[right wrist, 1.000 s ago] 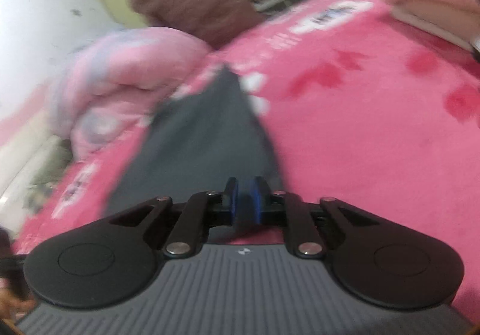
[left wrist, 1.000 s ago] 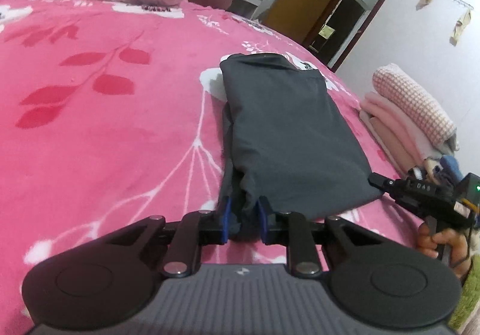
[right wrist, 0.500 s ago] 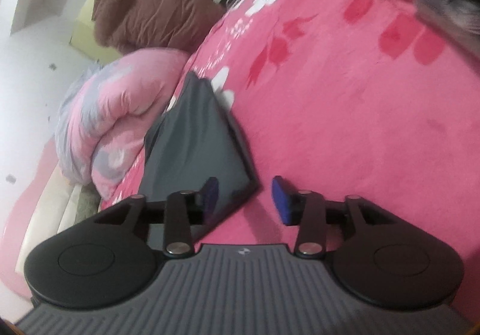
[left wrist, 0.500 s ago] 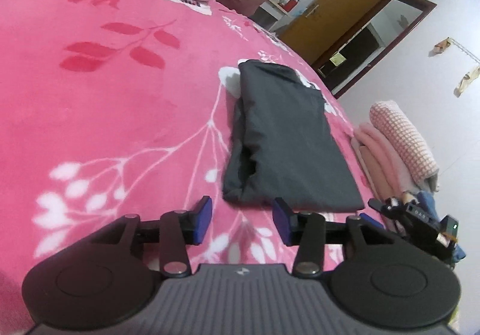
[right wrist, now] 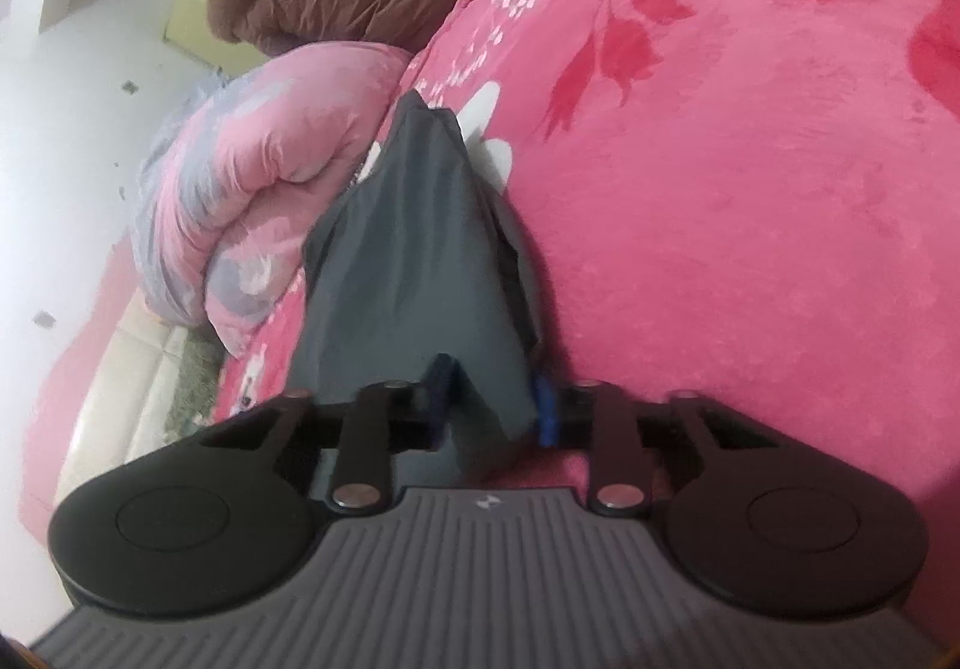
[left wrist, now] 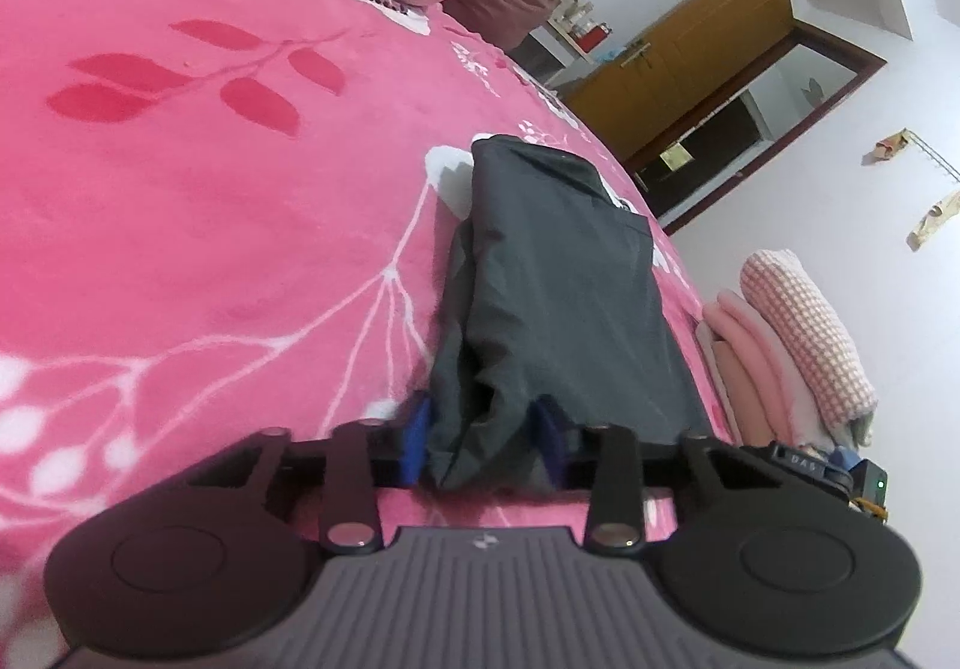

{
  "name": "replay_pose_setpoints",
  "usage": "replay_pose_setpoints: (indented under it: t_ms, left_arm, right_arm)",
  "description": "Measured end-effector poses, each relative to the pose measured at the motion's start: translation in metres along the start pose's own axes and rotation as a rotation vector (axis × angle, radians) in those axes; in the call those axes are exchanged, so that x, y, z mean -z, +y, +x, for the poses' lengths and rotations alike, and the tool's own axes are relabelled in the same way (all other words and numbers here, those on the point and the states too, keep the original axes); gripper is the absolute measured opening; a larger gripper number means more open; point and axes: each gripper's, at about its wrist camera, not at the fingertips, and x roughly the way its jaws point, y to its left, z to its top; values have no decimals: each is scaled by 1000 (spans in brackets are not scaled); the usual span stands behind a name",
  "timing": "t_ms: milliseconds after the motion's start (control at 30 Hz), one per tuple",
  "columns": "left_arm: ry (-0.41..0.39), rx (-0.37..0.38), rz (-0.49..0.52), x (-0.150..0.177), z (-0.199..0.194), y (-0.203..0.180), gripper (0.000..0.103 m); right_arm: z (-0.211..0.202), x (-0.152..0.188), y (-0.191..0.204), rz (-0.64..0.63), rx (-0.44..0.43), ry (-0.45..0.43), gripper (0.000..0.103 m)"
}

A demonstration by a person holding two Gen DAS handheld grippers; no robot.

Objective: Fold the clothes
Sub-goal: 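Pinch the bundle edge with the left tool while the right tool pinches it too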

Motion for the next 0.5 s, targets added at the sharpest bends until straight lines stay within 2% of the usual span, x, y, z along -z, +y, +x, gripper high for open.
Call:
replay_pose_setpoints:
  t_ms: [33,67,100,200,267,500]
  left_arm:
    - [2,0,-8,0,1,0,24]
    - [8,3,-21,0,2,0,17]
    - [11,3,-37,0,2,0,14]
    - [14,0,-133,-1,-1,3,10]
    - [9,32,-196,-1,-8,4,10]
    - [29,91,-143,19,-59,-8,9]
  right_arm:
    - [1,1,-1,1,-9,-3,13]
    - [1,2,-1,2,-20,-6,12]
    - [0,3,-1,-1,-42,-15,11]
    - [-5,7,-1,12,-74,-39,8]
    - [-12,11,1,29,-93,-55,7]
    - [-57,41,15,42,-137,-80,7]
